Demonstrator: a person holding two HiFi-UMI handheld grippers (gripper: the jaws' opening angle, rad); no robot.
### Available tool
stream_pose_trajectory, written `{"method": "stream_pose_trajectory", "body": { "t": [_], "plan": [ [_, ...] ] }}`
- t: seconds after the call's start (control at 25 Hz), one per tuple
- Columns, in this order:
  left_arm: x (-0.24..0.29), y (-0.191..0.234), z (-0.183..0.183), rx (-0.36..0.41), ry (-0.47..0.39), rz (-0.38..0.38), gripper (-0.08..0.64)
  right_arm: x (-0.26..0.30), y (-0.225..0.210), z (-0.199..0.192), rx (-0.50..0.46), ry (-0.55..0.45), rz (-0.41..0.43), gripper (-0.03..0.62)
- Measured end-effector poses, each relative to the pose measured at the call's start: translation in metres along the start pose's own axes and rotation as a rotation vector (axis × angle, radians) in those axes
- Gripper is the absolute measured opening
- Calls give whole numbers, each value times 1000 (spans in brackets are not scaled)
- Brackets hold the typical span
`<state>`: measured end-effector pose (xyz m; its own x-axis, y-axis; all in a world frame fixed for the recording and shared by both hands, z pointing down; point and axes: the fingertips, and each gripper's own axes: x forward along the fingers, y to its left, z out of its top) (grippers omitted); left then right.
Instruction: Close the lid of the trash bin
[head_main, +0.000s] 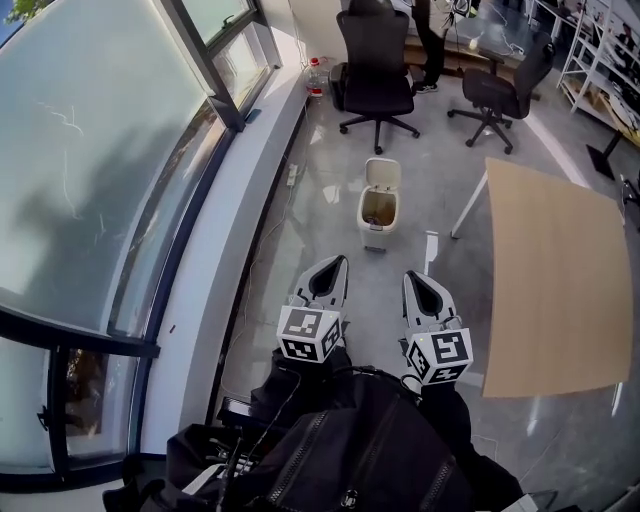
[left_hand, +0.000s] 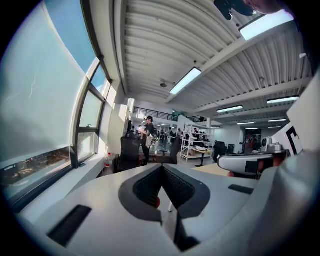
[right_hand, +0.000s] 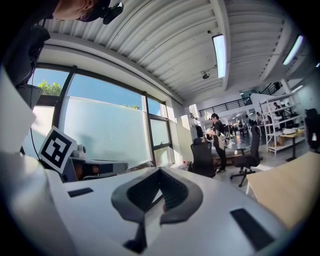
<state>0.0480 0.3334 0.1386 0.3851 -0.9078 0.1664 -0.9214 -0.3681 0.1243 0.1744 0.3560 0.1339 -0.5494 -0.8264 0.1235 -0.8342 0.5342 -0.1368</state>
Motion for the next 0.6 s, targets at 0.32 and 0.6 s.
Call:
{"method": "stream_pose_trajectory", "body": {
  "t": [0.32, 0.6],
  "plan": [
    [22, 11, -16, -19, 33, -16, 2, 20, -7, -18, 14, 43, -9, 5],
    [70, 44, -15, -38, 34, -44, 2, 72, -25, -20, 2, 69, -34, 5]
  ]
}}
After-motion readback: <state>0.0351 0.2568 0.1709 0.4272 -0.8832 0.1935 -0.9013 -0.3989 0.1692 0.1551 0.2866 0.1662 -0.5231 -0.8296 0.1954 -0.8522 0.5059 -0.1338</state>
